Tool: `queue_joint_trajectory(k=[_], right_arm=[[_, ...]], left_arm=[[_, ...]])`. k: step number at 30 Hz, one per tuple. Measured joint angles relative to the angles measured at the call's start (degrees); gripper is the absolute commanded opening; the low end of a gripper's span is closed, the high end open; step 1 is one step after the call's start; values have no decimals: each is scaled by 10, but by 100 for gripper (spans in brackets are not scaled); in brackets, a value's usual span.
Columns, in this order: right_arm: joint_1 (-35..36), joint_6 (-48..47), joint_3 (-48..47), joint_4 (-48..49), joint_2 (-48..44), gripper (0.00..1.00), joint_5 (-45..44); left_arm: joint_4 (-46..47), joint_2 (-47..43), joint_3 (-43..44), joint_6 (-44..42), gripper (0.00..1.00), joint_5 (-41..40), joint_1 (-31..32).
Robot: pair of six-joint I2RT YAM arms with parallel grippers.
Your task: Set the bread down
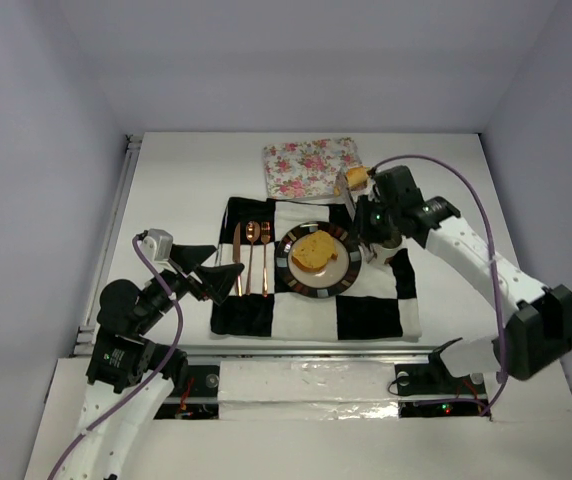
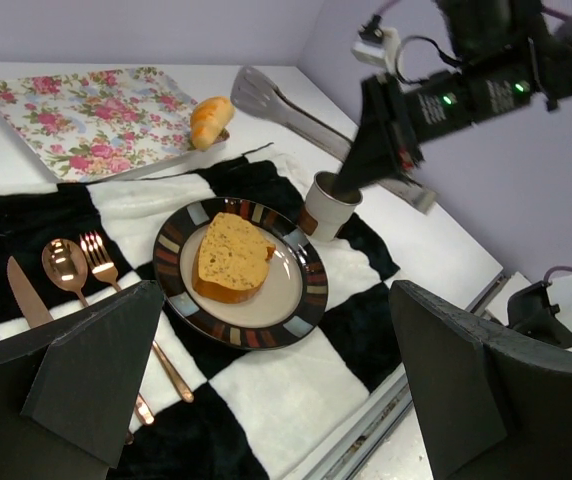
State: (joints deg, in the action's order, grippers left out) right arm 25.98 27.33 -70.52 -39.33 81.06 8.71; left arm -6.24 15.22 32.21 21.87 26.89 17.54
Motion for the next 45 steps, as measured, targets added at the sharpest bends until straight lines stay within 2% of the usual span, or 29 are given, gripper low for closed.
queue_joint_trajectory(k=[5, 9, 13, 20, 23, 27, 36, 45], right_arm=[[45, 21, 78, -10, -94, 13, 10], [48, 31, 82, -4, -99, 14, -14], [43, 33, 59, 3, -25, 18, -41], [8, 29, -38, 14, 127, 35, -52], [-9, 30, -73, 28, 162, 45, -45], [-31, 33, -101, 41, 191, 52, -28], [-81, 40, -128, 55, 243, 61, 26], [-110, 40, -152, 83, 293, 62, 105]], left_arm=[[0, 3, 0, 0, 99, 0, 0], [0, 10, 0, 0, 99, 0, 0], [0, 12, 0, 0, 99, 0, 0], [0, 12, 0, 0, 99, -2, 0], [0, 12, 0, 0, 99, -2, 0], [0, 12, 0, 0, 99, -2, 0], [0, 12, 0, 0, 99, -2, 0], [0, 12, 0, 0, 99, -2, 0]])
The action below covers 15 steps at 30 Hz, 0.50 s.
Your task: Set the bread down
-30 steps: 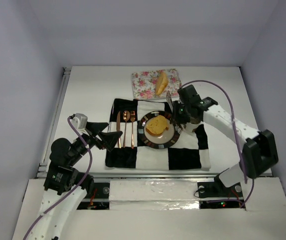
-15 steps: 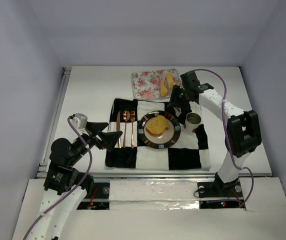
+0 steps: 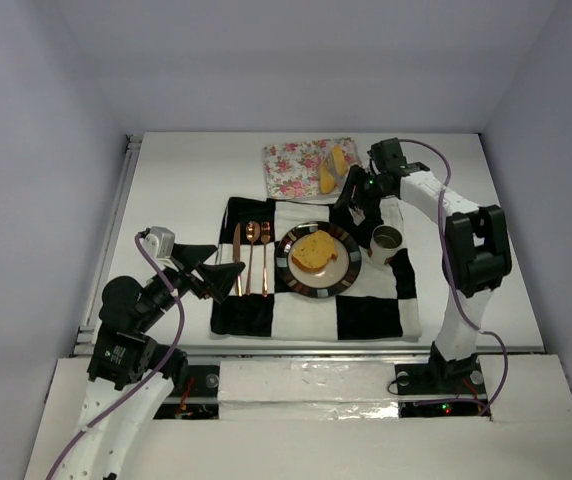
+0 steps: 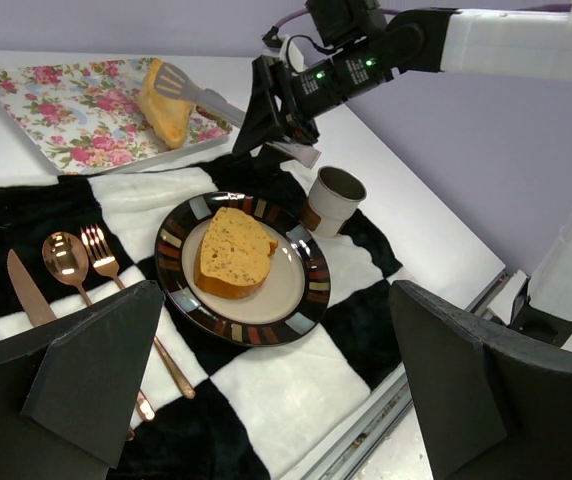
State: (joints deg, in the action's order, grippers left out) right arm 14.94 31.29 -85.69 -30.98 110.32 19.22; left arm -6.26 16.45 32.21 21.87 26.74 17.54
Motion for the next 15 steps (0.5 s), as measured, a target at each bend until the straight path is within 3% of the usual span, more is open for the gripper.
queue_joint_trajectory(k=[4, 7, 11, 15], right_arm=[[-3, 0, -1, 8, 27, 61, 18], [-4, 0, -1, 17, 38, 52, 36], [-4, 3, -1, 35, 38, 27, 63], [-4, 7, 6, 51, 30, 22, 73]], left_arm=[[0, 0, 0, 0, 99, 0, 0], [0, 0, 0, 0, 99, 0, 0], [0, 0, 0, 0, 99, 0, 0], [0, 0, 0, 0, 99, 0, 0]])
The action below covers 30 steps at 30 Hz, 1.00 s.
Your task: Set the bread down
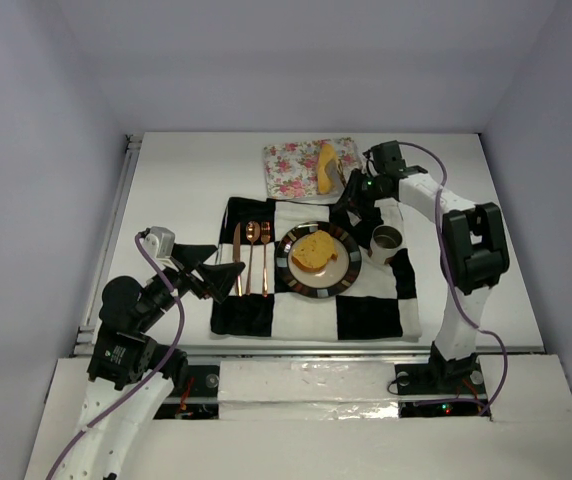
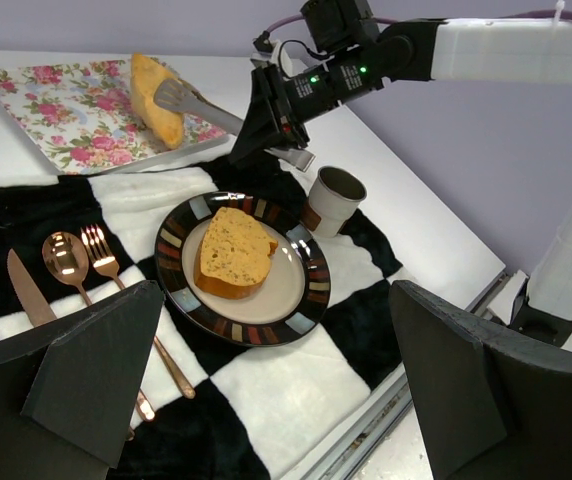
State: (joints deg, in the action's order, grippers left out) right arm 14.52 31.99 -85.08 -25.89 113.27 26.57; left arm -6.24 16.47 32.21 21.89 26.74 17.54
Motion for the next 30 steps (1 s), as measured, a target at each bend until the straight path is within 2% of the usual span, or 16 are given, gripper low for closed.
queue_joint_trajectory(k=[4, 9, 16, 21, 25, 30], right_arm=[[0, 0, 32, 4, -47, 21, 3], [18, -3, 122, 9, -187, 21, 2], [147, 23, 310, 14, -420, 21, -13], [234, 80, 418, -3, -542, 22, -43], [247, 116, 478, -12, -594, 22, -67], [249, 133, 509, -11, -581, 25, -84]], left_arm=[[0, 0, 0, 0, 99, 0, 0], [0, 0, 0, 0, 99, 0, 0], [0, 0, 0, 0, 99, 0, 0], [0, 2, 0, 0, 99, 0, 0], [0, 3, 0, 0, 99, 0, 0], [0, 5, 0, 0, 99, 0, 0]])
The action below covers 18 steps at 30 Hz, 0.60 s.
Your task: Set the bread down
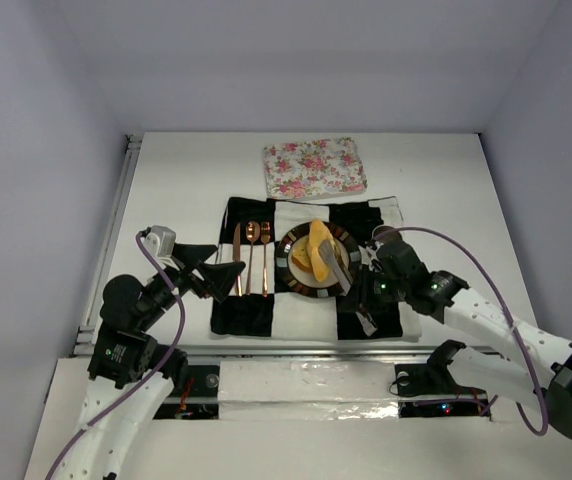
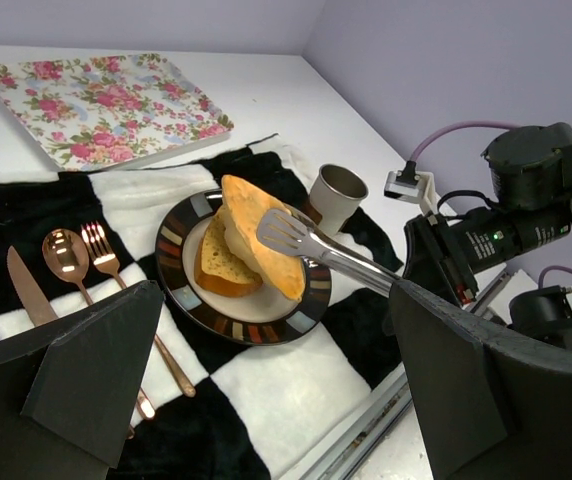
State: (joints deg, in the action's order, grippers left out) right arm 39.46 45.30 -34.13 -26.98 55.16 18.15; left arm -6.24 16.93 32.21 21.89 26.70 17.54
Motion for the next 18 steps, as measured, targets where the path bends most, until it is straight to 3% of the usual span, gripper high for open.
queue_joint_trajectory(k=[1, 2, 6, 18], right_arm=[[0, 0, 0, 1, 3, 29, -1], [0, 0, -1, 2, 4, 39, -2], [0, 0, -23, -12, 3, 57, -17], [0, -2, -148, -56, -23, 46, -124]], left_arm=[[0, 1, 0, 0, 99, 0, 0], [0, 1, 0, 0, 99, 0, 0], [0, 2, 0, 0, 99, -1, 0], [0, 2, 0, 0, 99, -2, 0]])
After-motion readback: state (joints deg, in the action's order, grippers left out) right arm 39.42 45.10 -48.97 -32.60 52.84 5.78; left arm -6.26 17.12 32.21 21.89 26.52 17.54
